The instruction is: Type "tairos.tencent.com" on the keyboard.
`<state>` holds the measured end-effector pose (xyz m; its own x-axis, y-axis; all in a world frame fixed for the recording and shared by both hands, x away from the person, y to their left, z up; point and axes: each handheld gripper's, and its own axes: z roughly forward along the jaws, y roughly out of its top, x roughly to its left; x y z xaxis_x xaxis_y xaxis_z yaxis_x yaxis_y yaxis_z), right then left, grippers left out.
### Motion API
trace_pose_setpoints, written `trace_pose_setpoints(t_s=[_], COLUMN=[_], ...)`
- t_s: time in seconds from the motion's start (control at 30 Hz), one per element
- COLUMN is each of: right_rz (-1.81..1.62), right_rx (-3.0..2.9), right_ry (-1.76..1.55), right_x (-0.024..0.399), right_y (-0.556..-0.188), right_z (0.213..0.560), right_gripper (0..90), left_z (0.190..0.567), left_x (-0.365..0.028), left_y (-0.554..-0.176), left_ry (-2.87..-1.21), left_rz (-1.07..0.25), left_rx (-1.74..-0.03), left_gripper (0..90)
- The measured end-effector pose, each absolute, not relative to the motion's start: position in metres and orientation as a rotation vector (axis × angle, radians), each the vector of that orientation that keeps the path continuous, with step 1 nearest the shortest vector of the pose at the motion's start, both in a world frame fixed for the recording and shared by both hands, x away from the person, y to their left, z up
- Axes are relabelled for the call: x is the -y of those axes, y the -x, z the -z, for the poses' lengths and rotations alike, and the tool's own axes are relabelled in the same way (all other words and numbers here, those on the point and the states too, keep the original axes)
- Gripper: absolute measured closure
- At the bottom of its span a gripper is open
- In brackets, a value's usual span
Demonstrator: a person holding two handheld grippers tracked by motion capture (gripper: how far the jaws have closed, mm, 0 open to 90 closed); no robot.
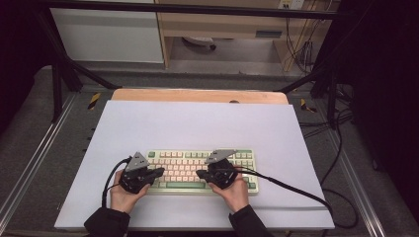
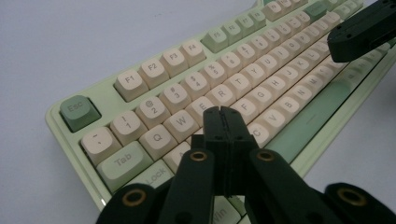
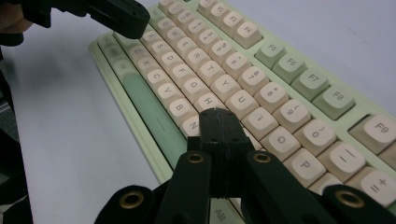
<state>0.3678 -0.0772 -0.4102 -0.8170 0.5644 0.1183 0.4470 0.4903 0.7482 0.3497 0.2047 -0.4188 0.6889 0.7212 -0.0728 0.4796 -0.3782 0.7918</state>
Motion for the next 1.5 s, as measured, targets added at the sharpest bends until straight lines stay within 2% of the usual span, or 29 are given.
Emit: trace_pose_setpoints(t_s=[0.73, 1.5], right_rz=[-1.228, -1.219], right_rx=[-2.554, -2.552], right_ry=[-0.94, -0.953], right_x=[0.104, 0.111], right_y=[-0.364, -0.364], right_z=[0.414, 0.417], right_gripper=[90.0, 90.0], left_z=[0.426, 0.432], left_x=[-0.176, -0.173], left_y=[-0.349, -0.35], left_ry=[-2.114, -2.133], left_rz=[-0.326, -0.331], left_rx=[-0.86, -0.856], left_gripper=[90.0, 90.0])
